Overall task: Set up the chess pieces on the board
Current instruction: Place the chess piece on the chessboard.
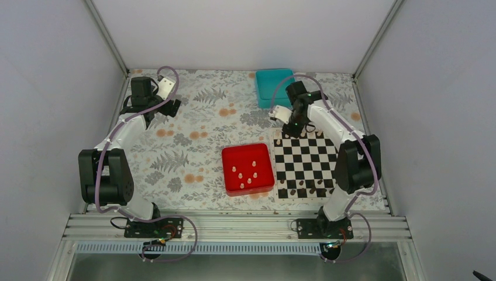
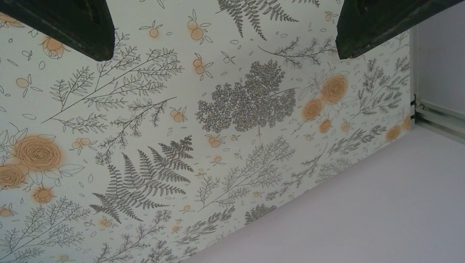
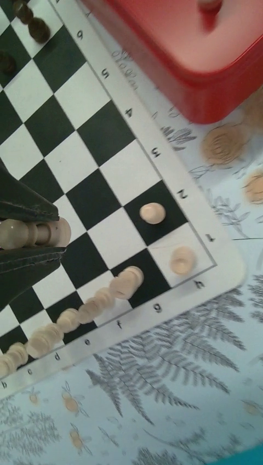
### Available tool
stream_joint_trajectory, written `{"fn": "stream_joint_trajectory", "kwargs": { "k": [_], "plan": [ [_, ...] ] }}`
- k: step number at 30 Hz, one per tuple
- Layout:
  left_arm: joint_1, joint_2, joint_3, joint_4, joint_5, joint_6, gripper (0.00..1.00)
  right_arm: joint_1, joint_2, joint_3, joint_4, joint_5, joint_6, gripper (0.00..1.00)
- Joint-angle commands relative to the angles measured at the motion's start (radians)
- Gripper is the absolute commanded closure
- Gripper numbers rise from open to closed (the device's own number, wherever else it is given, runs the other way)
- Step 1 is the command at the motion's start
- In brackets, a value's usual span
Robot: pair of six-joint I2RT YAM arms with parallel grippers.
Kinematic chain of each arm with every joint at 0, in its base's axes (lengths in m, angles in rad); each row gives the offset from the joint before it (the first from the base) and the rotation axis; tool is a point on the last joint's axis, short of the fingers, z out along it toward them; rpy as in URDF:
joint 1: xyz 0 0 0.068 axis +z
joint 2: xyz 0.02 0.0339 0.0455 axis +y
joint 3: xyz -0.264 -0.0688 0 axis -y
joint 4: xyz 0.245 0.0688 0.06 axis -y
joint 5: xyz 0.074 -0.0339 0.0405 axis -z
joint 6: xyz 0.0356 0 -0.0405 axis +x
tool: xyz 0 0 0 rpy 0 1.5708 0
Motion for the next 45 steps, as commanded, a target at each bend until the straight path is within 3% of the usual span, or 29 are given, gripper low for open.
{"fn": "stream_joint_trajectory", "kwargs": {
  "k": [1, 14, 45],
  "plan": [
    [0.006, -0.002, 0.011, -0.005, 0.026, -0.002, 0.00, -0.039, 0.031, -0.050, 0.031, -0.031, -0.036, 0.92],
    [0.006, -0.004, 0.009, -0.005, 0.020, -0.002, 0.00, -0.093, 0.175, -0.082, 0.109, -0.065, -0.062, 0.92],
    [0.006, 0.004, 0.011, -0.002, 0.020, 0.001, 0.00, -0.115, 0.249, -0.054, 0.149, -0.096, -0.073, 0.91]
  ]
}}
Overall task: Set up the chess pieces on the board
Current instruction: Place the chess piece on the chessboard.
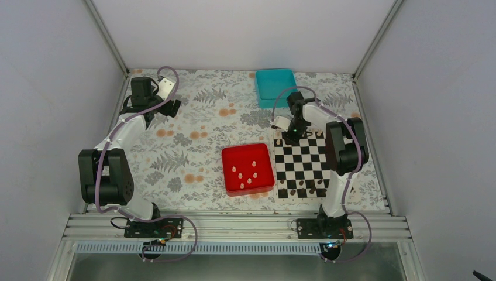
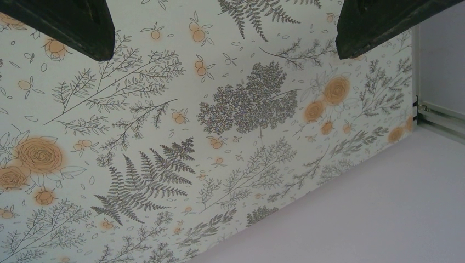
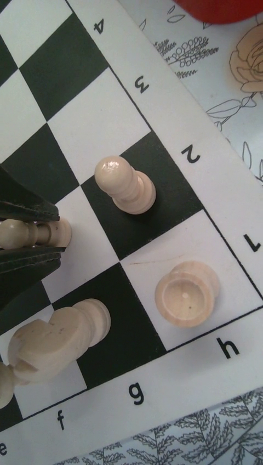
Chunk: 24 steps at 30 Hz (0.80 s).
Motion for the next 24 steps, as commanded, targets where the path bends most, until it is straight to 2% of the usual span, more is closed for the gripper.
{"fn": "stream_joint_trajectory", "kwargs": {
  "k": [1, 18, 24],
  "plan": [
    [0.006, 0.005, 0.010, 0.005, 0.017, 0.001, 0.00, -0.009, 0.019, 0.021, 0.024, -0.011, -0.013, 0.92],
    [0.006, 0.009, 0.011, 0.003, 0.019, 0.004, 0.00, -0.008, 0.042, 0.042, 0.009, -0.006, -0.016, 0.91],
    [0.006, 0.011, 0.011, 0.002, 0.023, 0.005, 0.00, -0.009, 0.045, 0.040, 0.005, -0.006, -0.012, 0.88]
  ]
}}
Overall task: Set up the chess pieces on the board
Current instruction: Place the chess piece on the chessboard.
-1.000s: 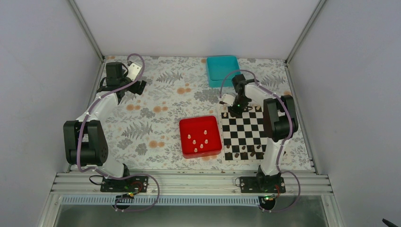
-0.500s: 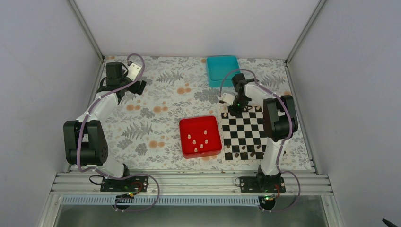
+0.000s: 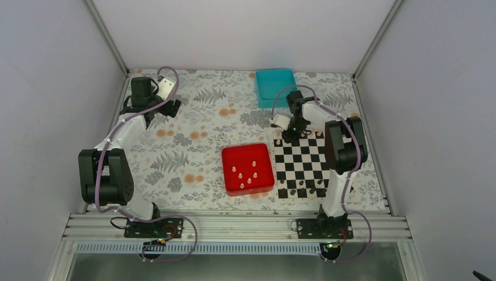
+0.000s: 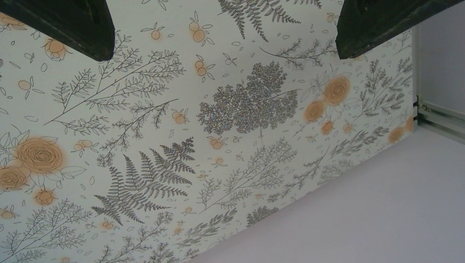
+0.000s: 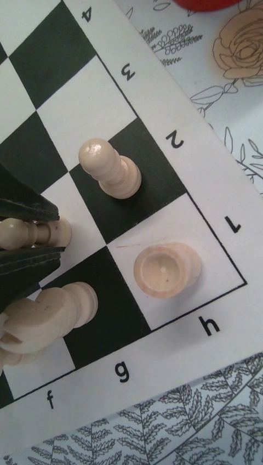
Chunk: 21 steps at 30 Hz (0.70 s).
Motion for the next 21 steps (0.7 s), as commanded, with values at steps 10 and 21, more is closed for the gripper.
{"fn": "stream_joint_trajectory", "kwargs": {
  "k": [10, 21],
  "plan": [
    [0.006, 0.008, 0.011, -0.001, 0.024, 0.005, 0.00, -0.005, -0.063, 0.087, -0.099, -0.060, -0.007, 0.70],
    [0.006, 0.006, 0.014, -0.005, 0.026, 0.005, 0.00, 0.213, -0.174, 0.171, -0.231, -0.072, 0.020, 0.60]
  ]
}}
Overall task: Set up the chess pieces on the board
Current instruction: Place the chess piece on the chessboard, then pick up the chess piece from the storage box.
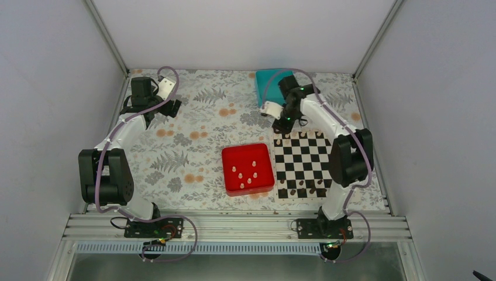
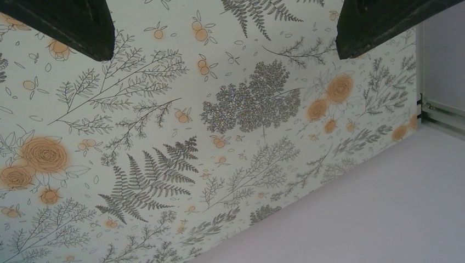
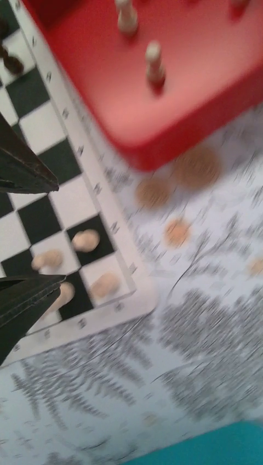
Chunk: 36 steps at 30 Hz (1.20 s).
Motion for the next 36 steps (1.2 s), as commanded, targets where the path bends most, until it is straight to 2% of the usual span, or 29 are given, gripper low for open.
{"fn": "stream_joint_trajectory", "kwargs": {
  "k": [1, 6, 12, 30, 36],
  "plan": [
    [0.006, 0.004, 0.013, -0.002, 0.016, 0.005, 0.00, 0.158, -0.038, -0.005, -0.072, -0.023, 0.022, 0.59],
    [0.005, -0.002, 0.010, 0.003, 0.017, 0.007, 0.00, 0.292, -0.025, -0.039, -0.056, -0.011, 0.056, 0.58],
    [0.006, -0.003, 0.009, 0.001, 0.015, 0.007, 0.00, 0.380, 0.014, -0.094, -0.017, -0.007, 0.079, 0.56],
    [0.006, -0.002, 0.002, 0.007, 0.011, 0.007, 0.00, 0.417, 0.107, -0.202, 0.111, 0.048, 0.109, 0.56],
    [0.005, -0.003, 0.003, 0.007, 0.013, 0.006, 0.00, 0.417, 0.128, -0.223, 0.134, 0.069, 0.112, 0.59]
  ]
}}
